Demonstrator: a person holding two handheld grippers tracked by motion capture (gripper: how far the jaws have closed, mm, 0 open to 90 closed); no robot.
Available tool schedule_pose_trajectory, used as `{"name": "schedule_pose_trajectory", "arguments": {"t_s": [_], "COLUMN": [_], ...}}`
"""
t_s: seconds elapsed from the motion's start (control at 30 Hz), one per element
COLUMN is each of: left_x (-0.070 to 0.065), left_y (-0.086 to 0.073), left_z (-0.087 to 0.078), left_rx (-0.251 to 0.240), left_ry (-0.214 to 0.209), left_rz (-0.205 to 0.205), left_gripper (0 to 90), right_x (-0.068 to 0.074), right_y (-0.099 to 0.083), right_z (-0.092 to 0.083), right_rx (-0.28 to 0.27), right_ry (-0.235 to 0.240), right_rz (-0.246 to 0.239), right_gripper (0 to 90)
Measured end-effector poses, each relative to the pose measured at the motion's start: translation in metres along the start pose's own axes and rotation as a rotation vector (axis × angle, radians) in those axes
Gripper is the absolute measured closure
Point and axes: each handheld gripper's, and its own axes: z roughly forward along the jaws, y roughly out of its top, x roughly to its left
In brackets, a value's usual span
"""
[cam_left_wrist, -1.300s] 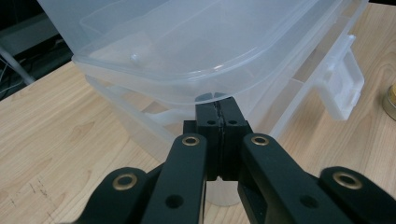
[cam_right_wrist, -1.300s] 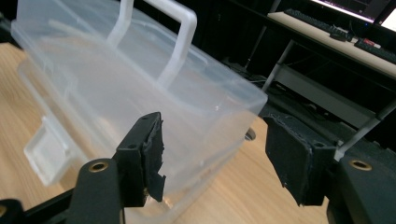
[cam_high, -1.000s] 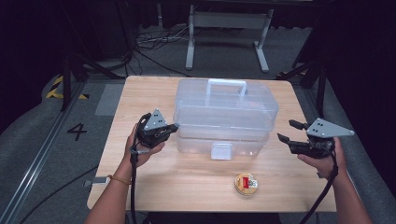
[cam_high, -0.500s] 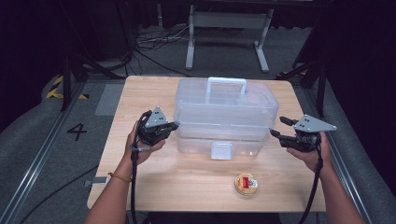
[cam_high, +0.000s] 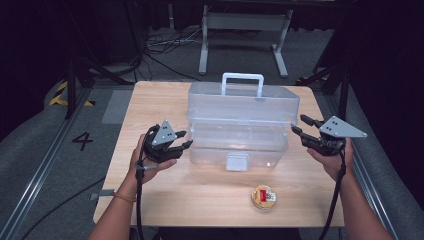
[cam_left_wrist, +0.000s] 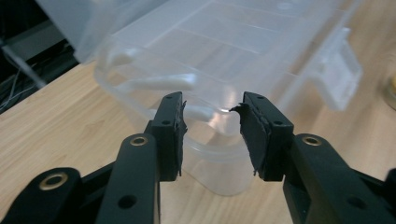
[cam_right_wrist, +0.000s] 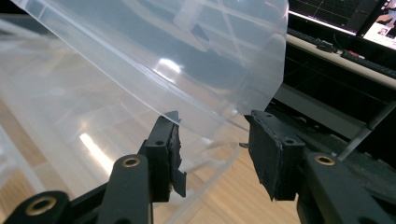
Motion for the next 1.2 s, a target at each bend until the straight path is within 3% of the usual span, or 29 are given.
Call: {"name": "schedule_pose_trajectory", "arguments": {"t_s": [0.07,0.17,0.3,0.43,0.6,0.73,1.2], "left_x": [-0.007,-0.015,-0.022,-0.027,-0.027,-0.024,-0.023], "left_y": [0.0,0.002,0.005,0.006,0.009,0.013,0.018], "left_z": [-0.003,-0.003,0.008,0.021,0.029,0.04,0.063], "left_rx": [-0.006,0.011,0.052,0.1,0.125,0.153,0.274], "left_ry": [-0.035,-0.059,-0.073,-0.067,-0.066,-0.097,-0.157], "left_rz": [0.028,0.073,0.101,0.14,0.161,0.174,0.215], "left_gripper": [58.6,60.7,58.3,55.8,54.7,55.9,56.7], "right_x": [-0.003,-0.003,-0.001,-0.001,0.0,0.0,-0.01], "right_y": [0.003,0.008,0.014,0.019,0.023,0.029,0.048], "right_z": [0.001,0.004,0.007,0.009,0.011,0.014,0.025], "right_rx": [-0.006,-0.007,-0.009,-0.014,-0.018,-0.018,-0.003], "right_ry": [0.001,-0.004,-0.005,-0.037,-0.059,-0.099,-0.145], "right_rz": [0.019,0.009,-0.004,0.001,0.01,0.03,0.053], "right_gripper": [54.8,56.8,61.6,63.2,64.6,66.6,69.3]}}
